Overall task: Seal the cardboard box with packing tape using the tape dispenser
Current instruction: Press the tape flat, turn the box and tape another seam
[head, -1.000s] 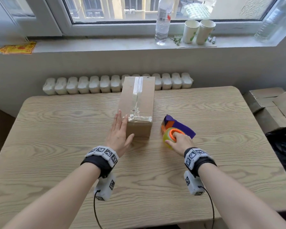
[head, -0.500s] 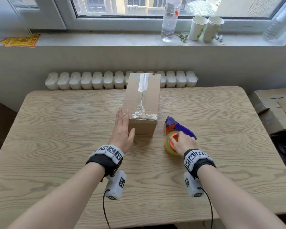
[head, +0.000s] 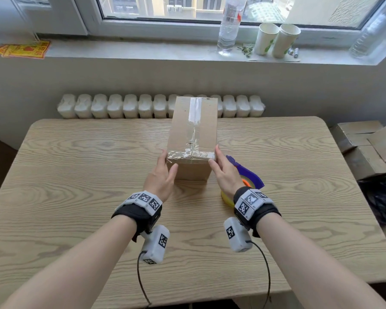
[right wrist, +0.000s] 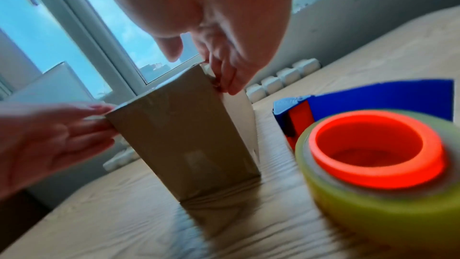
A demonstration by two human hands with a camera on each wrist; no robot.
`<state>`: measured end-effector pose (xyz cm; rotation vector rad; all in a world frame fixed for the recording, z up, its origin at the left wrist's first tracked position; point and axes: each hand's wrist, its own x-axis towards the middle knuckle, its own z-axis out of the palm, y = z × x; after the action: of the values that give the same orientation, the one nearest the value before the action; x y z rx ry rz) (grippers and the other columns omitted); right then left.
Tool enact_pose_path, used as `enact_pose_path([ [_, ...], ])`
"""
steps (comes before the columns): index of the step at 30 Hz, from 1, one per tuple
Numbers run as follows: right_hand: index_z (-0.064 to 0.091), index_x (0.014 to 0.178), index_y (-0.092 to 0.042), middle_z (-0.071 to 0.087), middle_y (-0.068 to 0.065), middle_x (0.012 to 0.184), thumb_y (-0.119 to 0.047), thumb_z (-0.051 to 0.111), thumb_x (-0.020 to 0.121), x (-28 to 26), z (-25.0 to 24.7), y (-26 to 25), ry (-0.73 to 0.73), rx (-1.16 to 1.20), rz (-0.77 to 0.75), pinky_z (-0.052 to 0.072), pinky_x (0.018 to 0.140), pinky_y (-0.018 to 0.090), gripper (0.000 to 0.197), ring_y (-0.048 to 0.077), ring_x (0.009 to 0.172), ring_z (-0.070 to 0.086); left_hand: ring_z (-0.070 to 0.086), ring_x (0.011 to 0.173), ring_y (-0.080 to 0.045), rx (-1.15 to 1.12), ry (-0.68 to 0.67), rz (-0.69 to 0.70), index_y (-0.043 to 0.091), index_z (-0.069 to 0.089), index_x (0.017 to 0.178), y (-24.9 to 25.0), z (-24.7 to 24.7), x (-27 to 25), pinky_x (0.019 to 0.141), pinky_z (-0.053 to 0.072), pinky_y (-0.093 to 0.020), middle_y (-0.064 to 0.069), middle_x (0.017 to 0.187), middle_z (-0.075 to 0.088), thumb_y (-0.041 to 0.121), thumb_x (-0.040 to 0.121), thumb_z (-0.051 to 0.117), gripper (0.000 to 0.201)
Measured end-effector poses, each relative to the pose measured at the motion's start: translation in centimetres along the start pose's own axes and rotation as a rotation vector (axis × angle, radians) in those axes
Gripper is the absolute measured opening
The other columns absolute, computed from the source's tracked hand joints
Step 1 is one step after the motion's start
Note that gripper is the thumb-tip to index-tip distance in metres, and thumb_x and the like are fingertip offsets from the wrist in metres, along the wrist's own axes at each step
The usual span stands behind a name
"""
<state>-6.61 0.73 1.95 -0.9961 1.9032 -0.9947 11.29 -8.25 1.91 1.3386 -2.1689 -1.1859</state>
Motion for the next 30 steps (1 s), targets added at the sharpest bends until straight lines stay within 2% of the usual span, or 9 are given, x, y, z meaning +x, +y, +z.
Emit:
enact_pose_path([
  [3, 0.028, 0.145, -0.037, 0.046, 0.003, 0.146, -0.040, 0.041, 0.097, 0.6, -1.1, -0.1, 0.077, -0.287, -0.073, 0.036, 0.110, 0.040, 0.050, 0.023, 0.132, 0.045, 0.063, 0.105, -0.031, 0.187, 0.044, 0.089, 0.031, 0.032, 0.142, 0.2, -1.6, 1.1, 0.091, 0.049, -0.038, -0.015, 0.118, 0.066, 0.039, 0.095, 0.042, 0.048],
  [7, 0.046, 0.136, -0.033, 0.067, 0.004, 0.122, -0.043, 0.047, 0.093, 1.3, -1.8, -0.5, 0.128, -0.537, -0.207, 0.050, 0.091, 0.037, 0.045, 0.025, 0.110, 0.062, 0.067, 0.098, -0.025, 0.339, 0.072, 0.191, 0.024, 0.056, 0.126, 0.0, -2.2, 2.7, 0.088, 0.052, -0.039, -0.010, 0.108, 0.072, 0.042, 0.087, 0.056, 0.043],
  [12, 0.055, 0.131, -0.015, 0.075, 0.011, 0.092, -0.043, 0.041, 0.090, 2.1, -2.6, -0.1, 0.133, -0.797, -0.506, 0.053, 0.058, 0.036, 0.052, 0.030, 0.073, 0.071, 0.071, 0.067, -0.032, 0.469, 0.103, 0.397, 0.017, 0.065, 0.116, -1.0, -2.6, 3.7, 0.060, 0.054, -0.037, -0.018, 0.081, 0.075, 0.023, 0.084, 0.066, 0.033],
  [15, 0.065, 0.118, -0.008, 0.071, 0.004, 0.067, -0.040, 0.040, 0.088, 2.4, -2.7, -0.1, 0.081, -0.921, -0.581, 0.043, 0.036, 0.027, 0.050, 0.025, 0.048, 0.065, 0.069, 0.053, -0.030, 0.496, 0.096, 0.462, 0.014, 0.070, 0.108, -1.1, -2.5, 3.7, 0.048, 0.052, -0.034, -0.015, 0.069, 0.074, 0.016, 0.077, 0.073, 0.031],
  [17, 0.063, 0.122, -0.011, 0.071, 0.004, 0.070, -0.046, 0.036, 0.090, 2.4, -2.7, 0.0, 0.083, -0.913, -0.583, 0.046, 0.038, 0.029, 0.054, 0.025, 0.052, 0.065, 0.070, 0.068, -0.032, 0.498, 0.050, 0.383, 0.017, 0.066, 0.116, -0.3, -2.7, 3.6, 0.059, 0.053, -0.037, -0.017, 0.081, 0.075, 0.022, 0.084, 0.066, 0.032],
  [19, 0.057, 0.129, -0.015, 0.073, 0.008, 0.082, -0.050, 0.043, 0.089, 2.1, -2.8, -0.1, 0.102, -0.871, -0.530, 0.053, 0.050, 0.037, 0.055, 0.029, 0.066, 0.068, 0.068, 0.088, -0.031, 0.536, -0.002, 0.294, 0.023, 0.059, 0.124, -0.1, -2.9, 3.7, 0.074, 0.051, -0.038, -0.015, 0.097, 0.074, 0.033, 0.089, 0.057, 0.036],
  [21, 0.050, 0.135, -0.016, 0.072, 0.012, 0.092, -0.047, 0.053, 0.088, 1.8, -2.6, -0.5, 0.061, -0.886, -0.454, 0.054, 0.064, 0.040, 0.057, 0.032, 0.079, 0.067, 0.066, 0.096, -0.029, 0.569, -0.054, 0.278, 0.023, 0.055, 0.127, 0.4, -3.2, 3.5, 0.080, 0.049, -0.036, -0.012, 0.105, 0.072, 0.038, 0.091, 0.052, 0.039],
  [25, 0.039, 0.142, -0.016, 0.070, 0.015, 0.103, -0.038, 0.048, 0.094, 2.1, -2.3, -1.8, 0.015, -0.942, -0.329, 0.049, 0.079, 0.040, 0.053, 0.033, 0.094, 0.065, 0.063, 0.099, -0.029, 0.669, -0.115, 0.264, 0.021, 0.049, 0.133, 1.2, -3.0, 3.7, 0.081, 0.048, -0.039, -0.011, 0.108, 0.071, 0.036, 0.096, 0.043, 0.041],
  [30, 0.032, 0.145, -0.016, 0.067, 0.006, 0.118, -0.045, 0.062, 0.083, 2.3, -4.2, -2.6, -0.229, -0.909, -0.272, 0.046, 0.093, 0.034, 0.076, 0.023, 0.109, 0.060, 0.068, 0.088, -0.022, 0.524, -0.140, 0.285, 0.022, 0.058, 0.125, 1.1, -4.5, 3.5, 0.074, 0.053, -0.030, -0.006, 0.103, 0.074, 0.027, 0.090, 0.053, 0.035],
])
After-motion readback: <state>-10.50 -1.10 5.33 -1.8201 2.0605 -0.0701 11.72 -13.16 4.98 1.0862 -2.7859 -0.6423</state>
